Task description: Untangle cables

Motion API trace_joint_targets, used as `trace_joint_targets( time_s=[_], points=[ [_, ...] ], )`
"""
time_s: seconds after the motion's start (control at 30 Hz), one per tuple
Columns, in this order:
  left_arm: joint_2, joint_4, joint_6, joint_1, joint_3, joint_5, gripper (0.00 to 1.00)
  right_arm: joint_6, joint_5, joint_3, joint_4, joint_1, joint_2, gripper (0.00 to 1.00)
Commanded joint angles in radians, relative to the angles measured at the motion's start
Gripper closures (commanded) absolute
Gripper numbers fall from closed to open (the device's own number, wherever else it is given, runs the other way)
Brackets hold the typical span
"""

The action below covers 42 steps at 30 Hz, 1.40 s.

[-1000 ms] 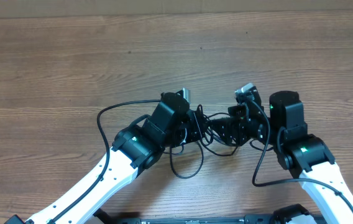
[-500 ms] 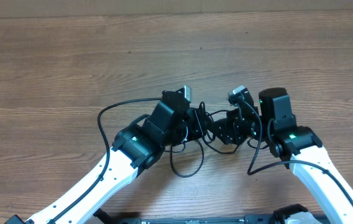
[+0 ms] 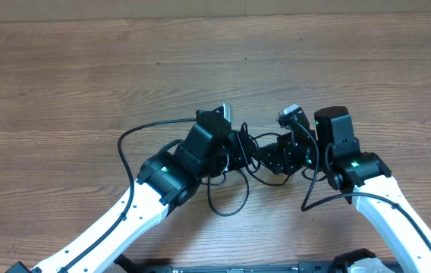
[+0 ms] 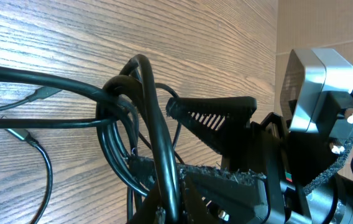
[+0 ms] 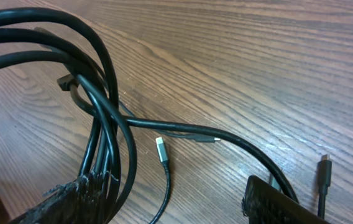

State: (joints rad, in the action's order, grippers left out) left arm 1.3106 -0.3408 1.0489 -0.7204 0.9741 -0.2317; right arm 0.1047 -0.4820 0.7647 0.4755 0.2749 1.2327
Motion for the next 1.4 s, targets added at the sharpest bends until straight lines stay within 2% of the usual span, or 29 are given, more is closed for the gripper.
trace_joint_targets(
  time_s=[0.0,0.53,0.8,1.03,1.37],
  points=[
    [-0.003,0.006,0.014,-0.008,0.018,-0.006,0.95,0.001,0.037,0.014,-0.011,-0.001,0.004,0.27],
    [-0.003,0.036,0.015,-0.03,0.018,-0.026,0.96,-0.026,0.037,0.014,-0.037,0.0,0.014,0.27],
    [-0.003,0.037,0.014,-0.042,0.018,-0.032,0.96,-0.026,0.038,0.014,-0.049,0.0,0.05,0.31],
    [-0.003,0.036,0.014,-0.042,0.018,-0.049,0.96,-0.052,0.15,0.014,-0.056,0.0,0.054,0.32],
    [-0.003,0.023,0.014,-0.042,0.018,-0.047,0.96,-0.056,0.182,0.014,-0.077,0.0,0.054,0.33]
  ],
)
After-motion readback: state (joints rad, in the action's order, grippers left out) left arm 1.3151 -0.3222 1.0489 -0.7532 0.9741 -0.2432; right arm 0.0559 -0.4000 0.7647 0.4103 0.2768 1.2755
